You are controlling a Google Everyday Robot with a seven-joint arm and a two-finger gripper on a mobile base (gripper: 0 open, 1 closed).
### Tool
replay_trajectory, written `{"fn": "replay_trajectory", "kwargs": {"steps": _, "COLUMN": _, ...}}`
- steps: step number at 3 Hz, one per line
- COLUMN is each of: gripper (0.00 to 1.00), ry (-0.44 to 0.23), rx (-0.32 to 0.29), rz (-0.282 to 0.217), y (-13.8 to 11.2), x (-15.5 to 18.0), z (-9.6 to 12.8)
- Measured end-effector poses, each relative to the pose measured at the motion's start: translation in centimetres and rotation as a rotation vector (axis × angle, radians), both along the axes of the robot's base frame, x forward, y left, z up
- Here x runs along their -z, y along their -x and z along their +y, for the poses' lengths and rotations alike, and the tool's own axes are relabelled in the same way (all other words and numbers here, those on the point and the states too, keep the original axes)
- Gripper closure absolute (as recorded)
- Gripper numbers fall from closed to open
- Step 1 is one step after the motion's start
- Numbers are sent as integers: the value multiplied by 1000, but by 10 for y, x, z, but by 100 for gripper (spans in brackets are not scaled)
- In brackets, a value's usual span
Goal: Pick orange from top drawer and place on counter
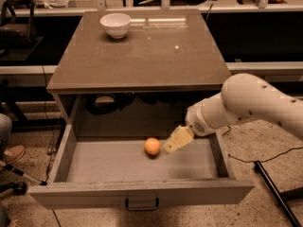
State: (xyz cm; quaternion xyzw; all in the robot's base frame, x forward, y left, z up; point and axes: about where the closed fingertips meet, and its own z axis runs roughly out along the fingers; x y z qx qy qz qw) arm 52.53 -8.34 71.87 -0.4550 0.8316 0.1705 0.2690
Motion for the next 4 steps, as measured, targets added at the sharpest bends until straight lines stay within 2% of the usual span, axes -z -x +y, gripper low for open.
{"fn": "replay_trajectory", "kwargs": {"steps": 2, "gripper": 0, "ry": -30, "rx": 45, "rz": -15, "y": 4, "x": 47, "z": 51}}
{"fn": "replay_trajectory", "kwargs": {"steps": 4, "gripper": 0, "ry": -20, "rx": 71, "rz": -23, "y": -7, "x": 78, "z": 86}}
